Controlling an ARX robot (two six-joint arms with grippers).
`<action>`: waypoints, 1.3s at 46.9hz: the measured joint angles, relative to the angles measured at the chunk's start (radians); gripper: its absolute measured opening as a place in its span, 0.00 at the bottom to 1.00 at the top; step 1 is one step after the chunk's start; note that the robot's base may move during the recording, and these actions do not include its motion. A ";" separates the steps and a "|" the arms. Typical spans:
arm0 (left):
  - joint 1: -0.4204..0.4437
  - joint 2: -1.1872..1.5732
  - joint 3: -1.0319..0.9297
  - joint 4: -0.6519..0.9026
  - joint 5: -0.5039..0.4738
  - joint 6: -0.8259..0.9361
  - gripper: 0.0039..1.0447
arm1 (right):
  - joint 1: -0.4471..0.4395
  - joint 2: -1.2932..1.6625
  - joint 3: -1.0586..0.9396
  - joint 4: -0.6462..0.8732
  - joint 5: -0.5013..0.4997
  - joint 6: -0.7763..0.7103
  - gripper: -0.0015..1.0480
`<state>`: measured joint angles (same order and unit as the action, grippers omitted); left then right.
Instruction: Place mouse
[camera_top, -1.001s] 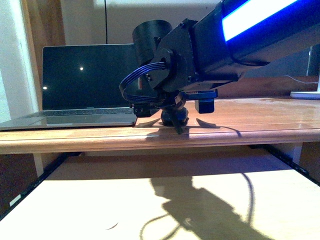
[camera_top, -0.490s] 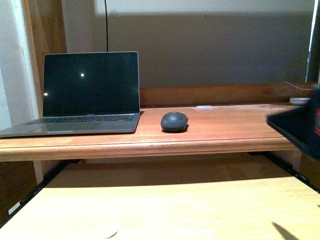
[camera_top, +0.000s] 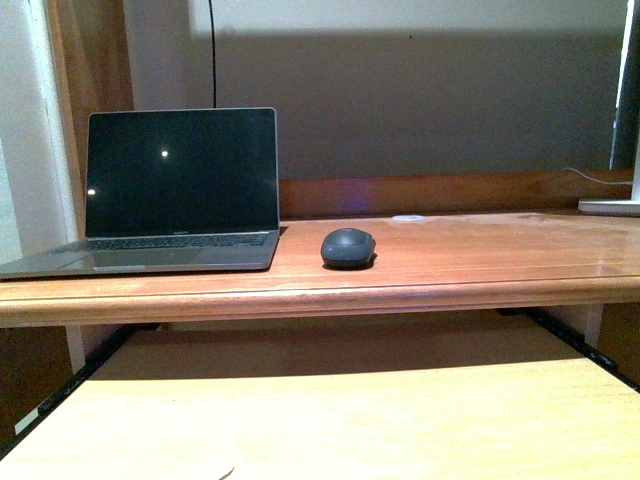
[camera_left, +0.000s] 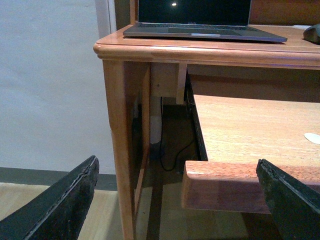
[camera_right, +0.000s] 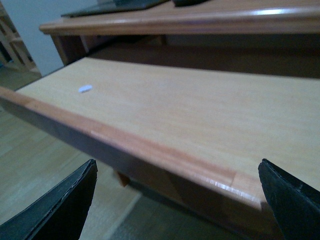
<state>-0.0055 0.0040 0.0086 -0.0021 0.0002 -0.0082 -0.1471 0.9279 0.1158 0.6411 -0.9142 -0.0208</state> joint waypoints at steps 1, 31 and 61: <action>0.000 0.000 0.000 0.000 0.000 0.000 0.93 | -0.003 0.000 -0.008 -0.015 -0.007 -0.013 0.93; 0.000 0.000 0.000 0.000 0.000 0.000 0.93 | 0.345 0.199 -0.043 0.193 0.267 -0.107 0.93; 0.000 0.000 0.000 0.000 0.000 0.000 0.93 | 0.636 0.846 0.509 0.362 0.861 -0.023 0.93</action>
<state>-0.0055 0.0040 0.0086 -0.0021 -0.0002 -0.0082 0.4885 1.7741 0.6243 1.0031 -0.0528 -0.0441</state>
